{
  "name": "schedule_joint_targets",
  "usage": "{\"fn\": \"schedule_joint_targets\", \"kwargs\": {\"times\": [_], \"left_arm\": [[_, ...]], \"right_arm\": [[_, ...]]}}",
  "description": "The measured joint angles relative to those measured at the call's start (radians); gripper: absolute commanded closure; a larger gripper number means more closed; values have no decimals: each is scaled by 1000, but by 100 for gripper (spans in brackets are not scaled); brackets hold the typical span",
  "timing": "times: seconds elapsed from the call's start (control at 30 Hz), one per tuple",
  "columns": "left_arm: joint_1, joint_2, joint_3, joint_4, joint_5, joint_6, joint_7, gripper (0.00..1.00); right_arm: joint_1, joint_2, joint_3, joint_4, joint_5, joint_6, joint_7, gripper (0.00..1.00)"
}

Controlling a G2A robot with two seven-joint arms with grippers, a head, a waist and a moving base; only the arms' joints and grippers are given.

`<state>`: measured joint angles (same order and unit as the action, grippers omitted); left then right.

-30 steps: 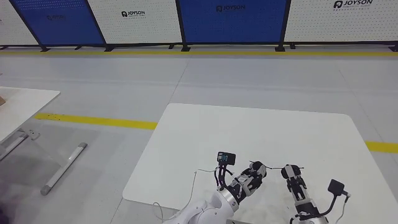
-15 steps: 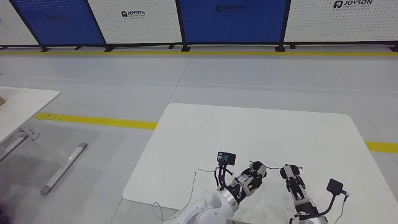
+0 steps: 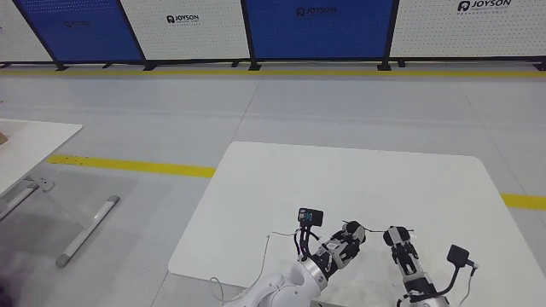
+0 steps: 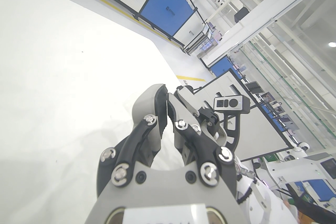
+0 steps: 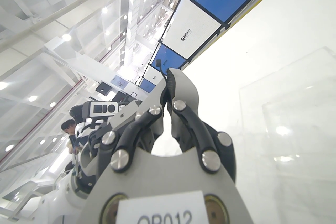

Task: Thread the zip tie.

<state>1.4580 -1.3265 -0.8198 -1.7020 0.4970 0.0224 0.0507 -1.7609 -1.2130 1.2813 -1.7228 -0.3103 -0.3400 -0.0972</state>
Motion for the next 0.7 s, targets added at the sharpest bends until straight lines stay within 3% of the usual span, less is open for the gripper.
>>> {"fn": "schedule_joint_targets", "kwargs": {"times": [0.7], "left_arm": [[0,0,0,0,0,0,0,100]], "right_arm": [[-1,-7,9,2,0,0,0,100]]}}
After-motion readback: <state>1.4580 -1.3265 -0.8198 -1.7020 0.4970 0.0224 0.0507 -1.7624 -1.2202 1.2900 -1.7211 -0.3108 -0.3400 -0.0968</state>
